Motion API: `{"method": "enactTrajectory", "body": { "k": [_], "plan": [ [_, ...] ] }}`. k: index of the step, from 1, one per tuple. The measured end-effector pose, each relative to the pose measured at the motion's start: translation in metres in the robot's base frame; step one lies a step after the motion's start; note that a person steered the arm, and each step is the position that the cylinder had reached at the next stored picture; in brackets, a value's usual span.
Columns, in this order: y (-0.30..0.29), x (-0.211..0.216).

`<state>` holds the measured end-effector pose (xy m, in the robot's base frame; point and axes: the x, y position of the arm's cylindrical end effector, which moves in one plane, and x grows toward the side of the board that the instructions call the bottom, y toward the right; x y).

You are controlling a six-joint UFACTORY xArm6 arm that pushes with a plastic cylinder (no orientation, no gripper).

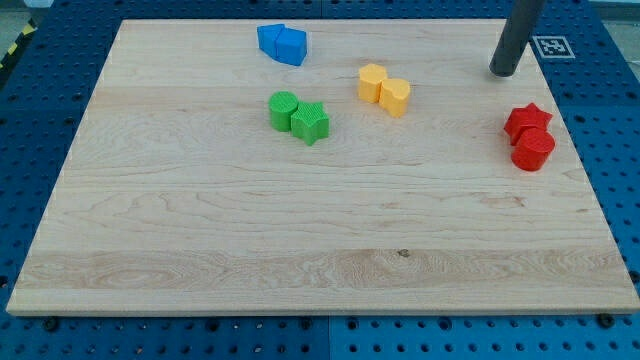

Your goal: Point at the red circle

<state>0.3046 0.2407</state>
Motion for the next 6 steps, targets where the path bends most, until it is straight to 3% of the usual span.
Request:
{"method": "enactTrajectory", "body": {
  "k": [2,6],
  "plan": [
    [0.000,0.003],
    [0.054,0.106]
  ]
}}
